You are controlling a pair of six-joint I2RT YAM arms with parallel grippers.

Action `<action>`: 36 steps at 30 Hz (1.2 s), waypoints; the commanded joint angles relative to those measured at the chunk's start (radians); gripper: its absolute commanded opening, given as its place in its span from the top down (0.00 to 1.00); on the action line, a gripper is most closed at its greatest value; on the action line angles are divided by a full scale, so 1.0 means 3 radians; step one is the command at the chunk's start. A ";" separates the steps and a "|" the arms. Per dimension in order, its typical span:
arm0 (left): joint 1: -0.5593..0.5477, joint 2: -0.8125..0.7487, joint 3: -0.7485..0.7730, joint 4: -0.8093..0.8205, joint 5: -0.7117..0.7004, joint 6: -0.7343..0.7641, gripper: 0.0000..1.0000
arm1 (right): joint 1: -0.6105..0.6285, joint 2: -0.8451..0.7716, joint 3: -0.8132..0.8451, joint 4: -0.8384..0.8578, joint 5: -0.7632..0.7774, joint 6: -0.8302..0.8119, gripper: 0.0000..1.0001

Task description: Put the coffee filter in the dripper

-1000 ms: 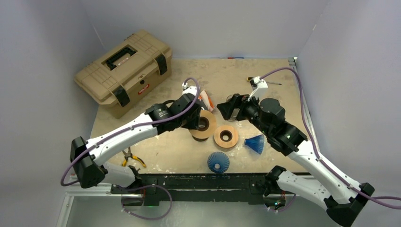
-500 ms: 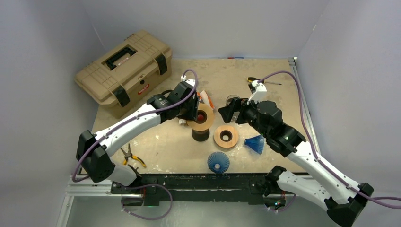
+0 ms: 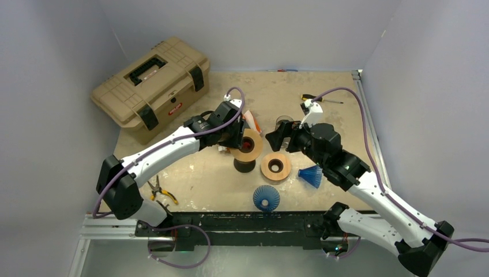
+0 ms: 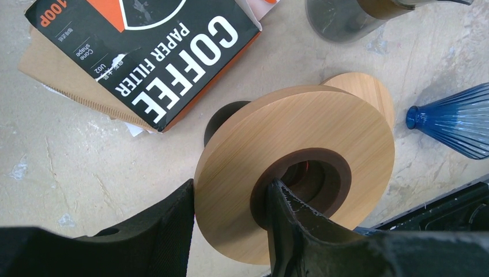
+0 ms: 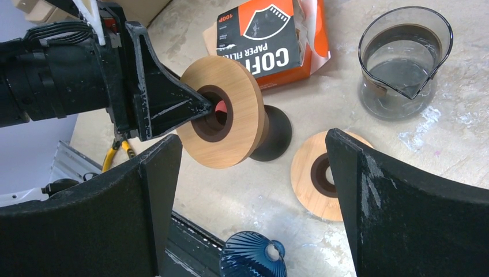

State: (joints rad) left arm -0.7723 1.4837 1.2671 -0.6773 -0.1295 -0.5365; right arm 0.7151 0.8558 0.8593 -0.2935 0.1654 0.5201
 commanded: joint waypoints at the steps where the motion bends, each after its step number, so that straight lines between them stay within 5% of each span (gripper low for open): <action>1: 0.0026 0.0032 -0.0001 0.0153 -0.0015 0.0036 0.69 | 0.0014 -0.0010 -0.0006 0.0015 -0.0009 0.0000 0.04; 16: 0.0030 -0.0221 -0.0031 0.0097 -0.0302 0.0014 0.31 | 0.0014 -0.0110 -0.0026 0.0016 0.0017 -0.0026 0.04; 26: 0.0033 -0.0914 -0.0211 0.0116 -0.0677 0.0022 0.07 | 0.0016 -0.0097 -0.0062 0.0021 0.0027 -0.0022 0.03; 31: 0.0033 -0.1317 -0.0335 0.0139 -0.0781 0.0054 0.01 | 0.0014 -0.0081 -0.0065 0.0041 0.0013 -0.0011 0.03; 36: 0.0033 -0.1464 -0.0344 0.0157 -0.0372 0.0278 0.01 | 0.0014 -0.0067 -0.0082 0.0072 -0.0008 0.0009 0.03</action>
State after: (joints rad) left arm -0.7677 1.0611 1.1660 -0.6582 -0.3134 -0.5114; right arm 0.7151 0.8368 0.8425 -0.2943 0.1654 0.5198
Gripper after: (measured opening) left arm 0.993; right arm 0.969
